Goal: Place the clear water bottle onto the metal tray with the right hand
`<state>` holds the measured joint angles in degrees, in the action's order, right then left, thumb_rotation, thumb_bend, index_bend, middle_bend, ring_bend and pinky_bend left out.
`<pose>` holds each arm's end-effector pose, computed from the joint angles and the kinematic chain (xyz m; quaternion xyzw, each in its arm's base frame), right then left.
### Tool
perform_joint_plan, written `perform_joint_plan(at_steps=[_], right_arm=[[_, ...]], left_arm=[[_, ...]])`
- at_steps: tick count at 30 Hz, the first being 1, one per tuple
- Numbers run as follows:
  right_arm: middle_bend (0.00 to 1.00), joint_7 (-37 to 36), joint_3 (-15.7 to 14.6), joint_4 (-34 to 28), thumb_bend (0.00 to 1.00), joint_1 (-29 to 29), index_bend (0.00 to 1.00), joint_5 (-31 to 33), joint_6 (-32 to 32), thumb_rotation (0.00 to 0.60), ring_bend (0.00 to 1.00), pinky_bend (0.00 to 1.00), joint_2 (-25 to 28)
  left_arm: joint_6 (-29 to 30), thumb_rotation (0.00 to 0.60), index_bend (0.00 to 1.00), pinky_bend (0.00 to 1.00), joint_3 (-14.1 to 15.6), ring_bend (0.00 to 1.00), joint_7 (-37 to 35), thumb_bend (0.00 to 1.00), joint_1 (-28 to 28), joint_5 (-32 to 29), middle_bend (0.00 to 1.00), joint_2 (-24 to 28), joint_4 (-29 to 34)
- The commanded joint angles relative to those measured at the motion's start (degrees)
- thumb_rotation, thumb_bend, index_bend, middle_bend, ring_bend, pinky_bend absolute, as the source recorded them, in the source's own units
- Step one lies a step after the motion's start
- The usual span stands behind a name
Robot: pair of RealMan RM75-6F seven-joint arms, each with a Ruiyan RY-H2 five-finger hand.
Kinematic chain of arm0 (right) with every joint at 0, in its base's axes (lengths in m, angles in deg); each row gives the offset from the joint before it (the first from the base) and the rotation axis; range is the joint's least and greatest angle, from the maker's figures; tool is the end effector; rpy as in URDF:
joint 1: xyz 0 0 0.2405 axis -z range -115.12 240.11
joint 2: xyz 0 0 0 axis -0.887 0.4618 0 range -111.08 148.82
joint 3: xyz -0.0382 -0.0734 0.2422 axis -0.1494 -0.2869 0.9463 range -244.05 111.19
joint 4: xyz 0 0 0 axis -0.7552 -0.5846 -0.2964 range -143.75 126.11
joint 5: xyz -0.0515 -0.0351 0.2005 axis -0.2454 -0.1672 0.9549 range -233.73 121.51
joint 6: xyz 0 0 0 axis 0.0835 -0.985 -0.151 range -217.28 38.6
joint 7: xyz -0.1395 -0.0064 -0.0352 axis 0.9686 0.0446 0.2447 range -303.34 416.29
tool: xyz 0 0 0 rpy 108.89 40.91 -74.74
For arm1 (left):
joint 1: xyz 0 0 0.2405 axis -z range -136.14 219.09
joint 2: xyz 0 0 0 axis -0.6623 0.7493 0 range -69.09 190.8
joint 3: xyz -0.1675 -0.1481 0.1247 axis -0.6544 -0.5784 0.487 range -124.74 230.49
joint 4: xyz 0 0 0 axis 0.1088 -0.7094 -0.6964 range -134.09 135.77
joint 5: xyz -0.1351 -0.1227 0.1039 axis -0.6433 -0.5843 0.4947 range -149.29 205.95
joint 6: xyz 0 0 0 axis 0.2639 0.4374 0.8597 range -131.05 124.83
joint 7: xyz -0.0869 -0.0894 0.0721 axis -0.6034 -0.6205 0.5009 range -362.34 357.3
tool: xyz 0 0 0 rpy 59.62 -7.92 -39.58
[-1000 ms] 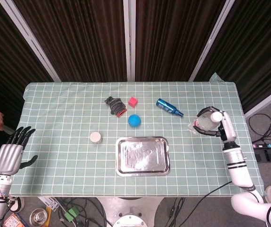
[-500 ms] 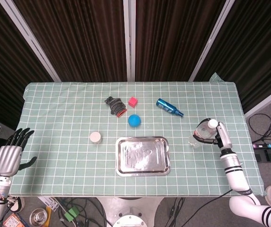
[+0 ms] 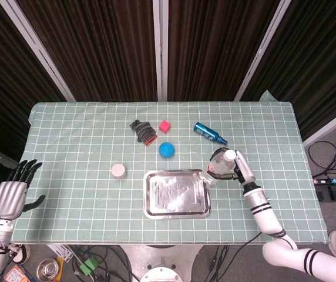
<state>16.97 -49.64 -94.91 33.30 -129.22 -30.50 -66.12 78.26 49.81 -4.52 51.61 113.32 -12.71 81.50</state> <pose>-0.1936 -0.3307 0.0332 0.4203 -0.6568 0.5825 0.2296 -0.3227 0.2139 0.1174 -0.6141 -0.3825 -0.3929 0.5676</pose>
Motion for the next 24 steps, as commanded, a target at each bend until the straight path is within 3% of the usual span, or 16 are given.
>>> perform_joint_plan(at_steps=[1, 5, 13, 17, 24], right_arm=[[0.59, -0.24, 0.19, -2.06, 0.17, 4.18, 0.76, 0.03, 3.66, 0.600, 0.40, 0.43, 6.20], [0.59, -2.64, -0.44, -1.43, 0.18, 7.04, 0.76, 1.32, 4.79, 0.600, 0.40, 0.43, 8.59], [0.59, 0.44, -0.52, -3.02, 0.17, 0.67, 0.76, -2.21, 0.34, 0.600, 0.40, 0.43, 2.02], [0.59, 0.42, -0.18, -2.54, 0.17, 0.07, 0.76, -0.50, -0.66, 0.600, 0.40, 0.43, 1.10], [0.59, -1.81, -2.41, -0.35, 0.17, -1.89, 0.76, -1.39, -4.34, 0.600, 0.40, 0.43, -3.62]], left_arm=[[-0.25, 0.600, 0.16, 0.19, -0.16, 0.09, -0.42, 0.23, 0.21, -0.13, 0.18, -0.37, -0.37], [-0.48, 0.600, 0.16, 0.19, 0.15, 0.09, -0.65, 0.23, 0.25, 0.09, 0.18, -0.89, -0.84], [0.17, 0.600, 0.16, 0.19, 0.05, 0.09, 0.51, 0.23, -0.08, -0.06, 0.18, -0.55, 0.06], [0.72, 0.600, 0.16, 0.19, 0.02, 0.09, 0.66, 0.23, -0.30, 0.06, 0.18, -0.40, 0.50], [0.39, 0.600, 0.16, 0.19, 0.33, 0.09, 0.54, 0.23, -0.68, -0.45, 0.18, -0.70, -0.24]])
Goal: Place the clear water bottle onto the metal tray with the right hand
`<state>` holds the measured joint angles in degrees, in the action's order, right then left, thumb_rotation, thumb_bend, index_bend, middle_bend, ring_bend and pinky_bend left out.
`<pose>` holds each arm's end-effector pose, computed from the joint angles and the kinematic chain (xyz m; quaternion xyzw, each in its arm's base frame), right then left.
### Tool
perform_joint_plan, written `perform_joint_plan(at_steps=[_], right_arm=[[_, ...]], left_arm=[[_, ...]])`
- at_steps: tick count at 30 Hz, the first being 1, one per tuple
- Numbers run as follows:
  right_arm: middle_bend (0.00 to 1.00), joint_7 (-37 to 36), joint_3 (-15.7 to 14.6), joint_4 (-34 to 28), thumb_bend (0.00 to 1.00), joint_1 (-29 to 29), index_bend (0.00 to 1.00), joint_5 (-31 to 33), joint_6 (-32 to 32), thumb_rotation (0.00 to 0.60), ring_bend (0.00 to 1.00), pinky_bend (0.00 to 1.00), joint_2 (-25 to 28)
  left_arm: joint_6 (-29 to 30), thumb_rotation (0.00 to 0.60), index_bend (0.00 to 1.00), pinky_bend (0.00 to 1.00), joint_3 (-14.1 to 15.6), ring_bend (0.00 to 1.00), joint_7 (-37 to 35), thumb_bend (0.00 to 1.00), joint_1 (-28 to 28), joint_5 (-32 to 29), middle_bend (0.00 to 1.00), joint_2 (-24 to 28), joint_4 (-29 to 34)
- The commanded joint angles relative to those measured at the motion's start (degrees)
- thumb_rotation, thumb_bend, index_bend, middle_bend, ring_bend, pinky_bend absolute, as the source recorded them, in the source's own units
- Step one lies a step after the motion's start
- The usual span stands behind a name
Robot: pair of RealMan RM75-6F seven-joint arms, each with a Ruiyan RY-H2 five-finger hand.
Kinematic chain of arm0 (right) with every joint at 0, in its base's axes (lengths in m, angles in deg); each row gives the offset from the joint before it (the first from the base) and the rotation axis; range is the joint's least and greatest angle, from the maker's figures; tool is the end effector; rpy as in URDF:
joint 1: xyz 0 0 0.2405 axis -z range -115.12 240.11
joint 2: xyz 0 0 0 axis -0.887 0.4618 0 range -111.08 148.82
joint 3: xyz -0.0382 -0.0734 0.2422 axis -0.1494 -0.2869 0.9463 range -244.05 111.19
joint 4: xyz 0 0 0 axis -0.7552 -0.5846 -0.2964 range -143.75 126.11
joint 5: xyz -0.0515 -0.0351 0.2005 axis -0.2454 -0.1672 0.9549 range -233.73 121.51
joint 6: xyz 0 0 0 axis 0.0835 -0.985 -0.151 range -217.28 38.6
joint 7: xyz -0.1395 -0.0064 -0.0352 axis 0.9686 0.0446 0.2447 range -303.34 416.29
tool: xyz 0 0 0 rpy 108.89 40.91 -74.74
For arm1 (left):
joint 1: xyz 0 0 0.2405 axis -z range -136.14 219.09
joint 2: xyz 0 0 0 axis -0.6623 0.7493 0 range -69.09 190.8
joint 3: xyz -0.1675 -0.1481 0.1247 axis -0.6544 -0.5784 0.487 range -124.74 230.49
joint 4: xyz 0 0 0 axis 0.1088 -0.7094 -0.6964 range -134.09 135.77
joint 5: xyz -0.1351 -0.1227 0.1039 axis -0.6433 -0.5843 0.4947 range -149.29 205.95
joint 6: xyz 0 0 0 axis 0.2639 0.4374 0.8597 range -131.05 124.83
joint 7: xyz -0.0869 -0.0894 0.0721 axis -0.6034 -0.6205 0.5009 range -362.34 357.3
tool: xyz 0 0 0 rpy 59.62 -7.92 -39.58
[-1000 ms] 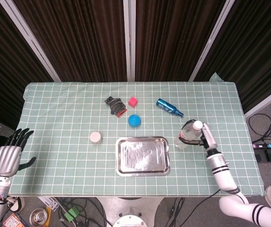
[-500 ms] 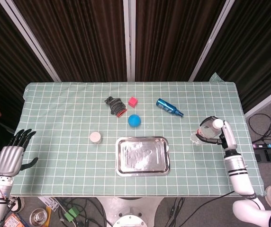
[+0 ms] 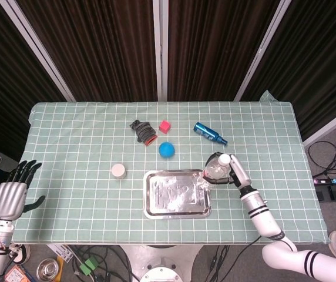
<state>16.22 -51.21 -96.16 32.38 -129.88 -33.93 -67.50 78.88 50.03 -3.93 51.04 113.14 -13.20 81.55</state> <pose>-0.1815 -0.3203 0.0103 0.4339 -0.6841 0.5537 0.1926 -0.3236 0.2097 0.1153 -0.6108 -0.3838 -0.3914 0.5714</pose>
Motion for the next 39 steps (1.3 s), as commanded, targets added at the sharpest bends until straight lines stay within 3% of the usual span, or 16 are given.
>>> perform_joint_plan(at_steps=[1, 14, 17, 20, 23, 29, 34, 39], right_arm=[[0.59, -1.07, -1.07, 1.16, 0.17, -1.29, 0.76, -1.25, -0.98, 0.600, 0.40, 0.43, -2.99], [0.58, -1.19, -3.06, 6.28, 0.12, -5.18, 0.76, -4.99, -3.57, 0.600, 0.39, 0.40, -8.37], [0.55, -1.97, -4.01, 6.95, 0.06, -5.56, 0.71, -6.94, -3.35, 0.600, 0.34, 0.37, -8.18], [0.47, -4.08, -5.11, 6.96, 0.00, -6.12, 0.60, -8.97, -3.96, 0.600, 0.25, 0.29, -7.07], [0.33, -8.09, -6.58, 6.07, 0.00, -7.20, 0.38, -11.27, -5.91, 0.600, 0.11, 0.16, -4.69], [0.21, -10.18, -8.56, 4.99, 0.00, -7.91, 0.10, -13.86, -5.86, 0.600, 0.00, 0.05, -1.54], [0.13, -9.76, -10.25, 1.47, 0.00, -7.97, 0.00, -15.59, -5.38, 0.600, 0.00, 0.00, 3.57], [0.09, -4.78, -13.19, -5.01, 0.00, -6.87, 0.00, -15.88, -6.36, 0.600, 0.00, 0.00, 15.34]], left_arm=[[-0.33, 0.600, 0.16, 0.19, 0.16, 0.09, -0.09, 0.23, -0.17, -0.38, 0.18, -0.31, -0.43], [0.49, 0.600, 0.16, 0.19, 0.13, 0.09, -2.18, 0.23, -0.94, -0.47, 0.18, -0.98, -2.50], [0.75, 0.600, 0.16, 0.19, 0.03, 0.09, -2.53, 0.23, -1.05, -0.42, 0.18, -1.10, -2.83], [0.74, 0.600, 0.16, 0.19, -0.05, 0.09, -2.55, 0.23, -0.97, -0.34, 0.18, -1.14, -2.95], [0.76, 0.600, 0.16, 0.19, -0.09, 0.09, -2.65, 0.23, -0.87, -0.13, 0.18, -1.38, -3.06], [1.10, 0.600, 0.16, 0.19, -0.12, 0.09, -2.63, 0.23, -0.87, 0.21, 0.18, -1.72, -3.16], [1.44, 0.600, 0.16, 0.19, -0.15, 0.09, -2.40, 0.23, -0.90, 0.52, 0.18, -1.58, -2.71], [1.55, 0.600, 0.16, 0.19, -0.42, 0.09, -2.16, 0.23, -0.83, 0.44, 0.18, -1.01, -1.97]])
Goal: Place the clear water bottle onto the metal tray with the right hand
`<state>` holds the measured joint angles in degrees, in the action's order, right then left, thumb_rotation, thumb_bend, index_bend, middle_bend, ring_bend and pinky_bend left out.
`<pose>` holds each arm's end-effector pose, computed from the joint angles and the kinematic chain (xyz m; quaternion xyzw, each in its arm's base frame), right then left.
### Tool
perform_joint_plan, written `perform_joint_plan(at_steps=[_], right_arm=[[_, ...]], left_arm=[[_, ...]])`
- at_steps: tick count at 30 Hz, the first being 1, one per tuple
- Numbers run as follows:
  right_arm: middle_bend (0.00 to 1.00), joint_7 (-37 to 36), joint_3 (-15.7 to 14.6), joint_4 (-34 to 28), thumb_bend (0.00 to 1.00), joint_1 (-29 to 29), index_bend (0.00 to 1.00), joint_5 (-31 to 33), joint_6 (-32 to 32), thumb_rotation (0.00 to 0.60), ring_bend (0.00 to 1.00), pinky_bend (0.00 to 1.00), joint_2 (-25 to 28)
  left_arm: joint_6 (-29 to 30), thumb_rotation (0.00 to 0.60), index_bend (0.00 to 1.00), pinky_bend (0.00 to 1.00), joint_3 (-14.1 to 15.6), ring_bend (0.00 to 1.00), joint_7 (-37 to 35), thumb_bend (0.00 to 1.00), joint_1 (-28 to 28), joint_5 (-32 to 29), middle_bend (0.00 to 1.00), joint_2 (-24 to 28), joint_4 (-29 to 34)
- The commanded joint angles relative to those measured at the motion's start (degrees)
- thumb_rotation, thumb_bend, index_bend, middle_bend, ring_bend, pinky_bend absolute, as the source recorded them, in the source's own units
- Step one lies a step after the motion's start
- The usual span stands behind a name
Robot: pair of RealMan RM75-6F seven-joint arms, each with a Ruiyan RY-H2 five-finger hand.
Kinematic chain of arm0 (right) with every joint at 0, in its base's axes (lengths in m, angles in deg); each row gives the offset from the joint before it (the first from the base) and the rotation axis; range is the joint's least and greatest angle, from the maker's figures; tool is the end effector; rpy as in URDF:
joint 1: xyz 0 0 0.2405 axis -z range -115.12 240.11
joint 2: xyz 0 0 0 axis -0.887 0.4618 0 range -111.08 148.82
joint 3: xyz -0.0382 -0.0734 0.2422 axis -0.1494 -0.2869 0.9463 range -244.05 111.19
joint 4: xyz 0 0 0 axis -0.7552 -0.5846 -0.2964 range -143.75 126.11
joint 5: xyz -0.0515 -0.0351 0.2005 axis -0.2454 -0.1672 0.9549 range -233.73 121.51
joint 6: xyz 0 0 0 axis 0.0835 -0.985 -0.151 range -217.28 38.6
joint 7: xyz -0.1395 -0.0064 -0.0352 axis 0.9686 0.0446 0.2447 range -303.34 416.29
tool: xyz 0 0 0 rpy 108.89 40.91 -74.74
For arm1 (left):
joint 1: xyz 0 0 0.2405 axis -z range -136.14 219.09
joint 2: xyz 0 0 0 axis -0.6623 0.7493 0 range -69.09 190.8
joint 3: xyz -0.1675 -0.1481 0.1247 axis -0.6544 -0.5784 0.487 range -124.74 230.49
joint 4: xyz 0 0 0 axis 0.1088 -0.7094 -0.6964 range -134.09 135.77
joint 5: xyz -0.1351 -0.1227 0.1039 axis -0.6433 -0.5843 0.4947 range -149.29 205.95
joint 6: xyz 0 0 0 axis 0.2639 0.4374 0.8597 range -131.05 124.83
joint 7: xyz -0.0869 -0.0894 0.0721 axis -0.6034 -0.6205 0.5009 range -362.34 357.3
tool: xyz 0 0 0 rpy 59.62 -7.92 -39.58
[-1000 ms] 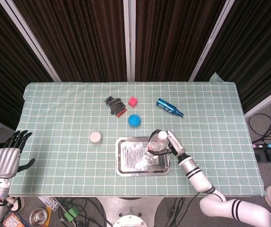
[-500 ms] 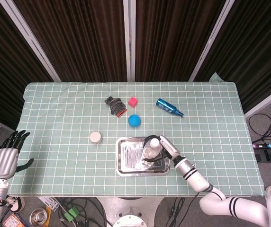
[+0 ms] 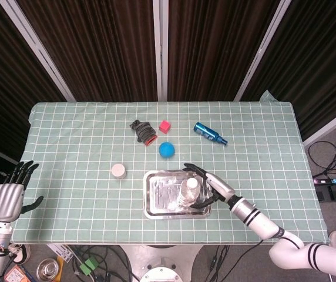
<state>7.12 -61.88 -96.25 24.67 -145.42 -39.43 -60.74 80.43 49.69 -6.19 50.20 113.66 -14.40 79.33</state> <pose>-0.1700 -0.3014 0.0015 0.5931 -0.6559 0.4527 0.1145 -0.3285 0.2068 0.1160 -0.5989 -0.3837 -0.4048 0.5747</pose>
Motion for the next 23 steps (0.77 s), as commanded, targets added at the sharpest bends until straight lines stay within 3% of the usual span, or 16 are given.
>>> perform_joint_plan(at_steps=[1, 4, 7, 9, 12, 15, 23], right_arm=[[0.09, 6.80, -3.36, -6.15, 0.00, 1.21, 0.00, -0.13, -1.36, 0.600, 0.00, 0.00, 11.46], [0.10, 18.49, -6.11, -9.36, 0.04, 4.05, 0.02, 3.07, -1.55, 0.600, 0.00, 0.00, 20.07], [0.10, 33.08, -7.37, -11.56, 0.12, 9.33, 0.04, 10.14, 3.87, 0.600, 0.00, 0.00, 24.57], [0.10, 43.96, -6.95, -11.70, 0.12, 13.88, 0.04, 14.68, 12.42, 0.600, 0.00, 0.00, 23.77], [0.10, 55.73, -5.30, -7.10, 0.10, 19.75, 0.04, 15.91, 26.76, 0.600, 0.00, 0.00, 17.54], [0.10, 57.79, -3.83, -0.19, 0.10, 22.85, 0.04, 15.60, 33.51, 0.600, 0.00, 0.00, 11.81], [0.10, 55.75, -2.66, 5.13, 0.10, 24.10, 0.04, 15.71, 31.76, 0.600, 0.00, 0.00, 9.31]], left_arm=[[-0.02, 0.600, 0.16, 0.19, -0.08, 0.09, 0.16, 0.23, 0.01, -0.09, 0.18, 0.29, 0.40], [-0.17, 0.600, 0.16, 0.19, -0.14, 0.09, 0.42, 0.23, 0.08, -0.16, 0.18, 0.61, 0.93], [-0.39, 0.600, 0.16, 0.19, -0.13, 0.09, 0.84, 0.23, 0.19, -0.17, 0.18, 0.92, 1.44], [-0.59, 0.600, 0.16, 0.19, -0.12, 0.09, 1.17, 0.23, 0.30, -0.16, 0.18, 1.18, 1.77], [-0.58, 0.600, 0.16, 0.19, -0.13, 0.09, 1.23, 0.23, 0.26, -0.23, 0.18, 1.35, 2.08], [-0.64, 0.600, 0.16, 0.19, -0.04, 0.09, 1.06, 0.23, 0.21, -0.21, 0.18, 1.44, 2.18], [-0.90, 0.600, 0.16, 0.19, -0.24, 0.09, 0.32, 0.23, 0.33, -0.52, 0.18, 1.18, 1.26]])
